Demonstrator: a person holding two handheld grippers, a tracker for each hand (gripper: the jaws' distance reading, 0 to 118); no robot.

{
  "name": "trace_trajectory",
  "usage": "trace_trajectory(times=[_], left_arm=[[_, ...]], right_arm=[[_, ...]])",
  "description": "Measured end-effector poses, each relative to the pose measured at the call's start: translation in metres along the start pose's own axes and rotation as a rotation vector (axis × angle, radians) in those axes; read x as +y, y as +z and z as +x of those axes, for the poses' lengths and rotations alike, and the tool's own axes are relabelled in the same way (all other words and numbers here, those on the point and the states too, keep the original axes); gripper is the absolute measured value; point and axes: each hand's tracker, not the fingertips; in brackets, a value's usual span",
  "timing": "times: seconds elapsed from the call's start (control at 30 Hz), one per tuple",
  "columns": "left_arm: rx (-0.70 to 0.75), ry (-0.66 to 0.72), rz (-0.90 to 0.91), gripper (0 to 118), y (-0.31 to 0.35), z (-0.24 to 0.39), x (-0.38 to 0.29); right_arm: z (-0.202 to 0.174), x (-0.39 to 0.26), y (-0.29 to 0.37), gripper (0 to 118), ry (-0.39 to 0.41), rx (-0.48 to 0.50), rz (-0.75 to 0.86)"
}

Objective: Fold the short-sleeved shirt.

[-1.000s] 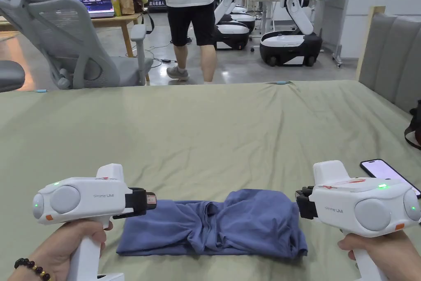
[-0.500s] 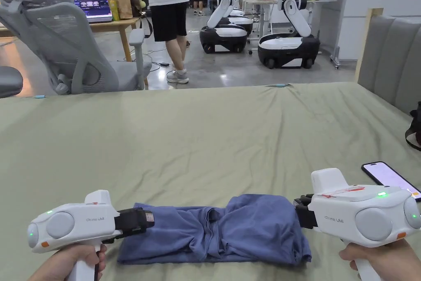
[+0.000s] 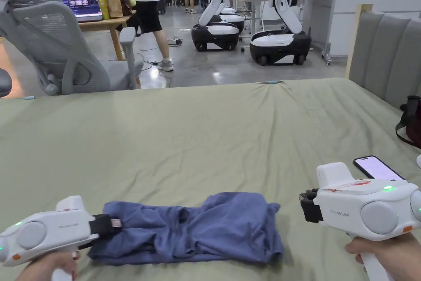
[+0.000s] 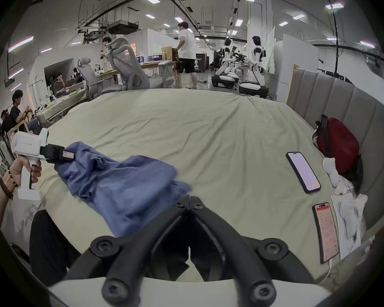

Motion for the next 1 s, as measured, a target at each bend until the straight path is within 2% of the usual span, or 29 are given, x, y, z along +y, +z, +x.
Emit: trace_trajectory(times=[0.17,0.27,0.37,0.43,0.6,0.7,0.87,1.0], left_arm=[[0.133,0.089,0.038,13,0.026,-0.052,0.008],[0.105,0.105,0.028,13,0.030,-0.056,0.008],[0.162,-0.019,0.039,13,0.032,-0.028,0.008],[0.134,-0.014,0.040,13,0.038,-0.014,0.013],[-0.097,-0.040,0.083,13,0.065,0.043,0.025],[-0.156,-0.112,0.053,13,0.064,0.090,0.021],[-0.252,-0.167,-0.036,13,0.011,0.160,-0.003],[-0.218,-0.186,-0.182,13,-0.051,0.192,-0.037]], right_arm=[[0.006,-0.005,0.001,0,-0.010,-0.028,0.003],[0.008,-0.007,-0.002,0,-0.029,-0.039,0.008],[0.007,-0.008,-0.002,0,-0.027,-0.058,0.018],[0.009,-0.008,-0.001,0,-0.031,-0.054,0.019],[0.014,-0.006,0.000,0,-0.035,-0.053,0.021],[0.016,-0.005,0.002,0,-0.045,-0.055,0.029],[0.021,-0.010,0.009,0,-0.050,-0.066,0.030],[0.033,-0.018,0.022,0,-0.074,-0.078,0.034]])
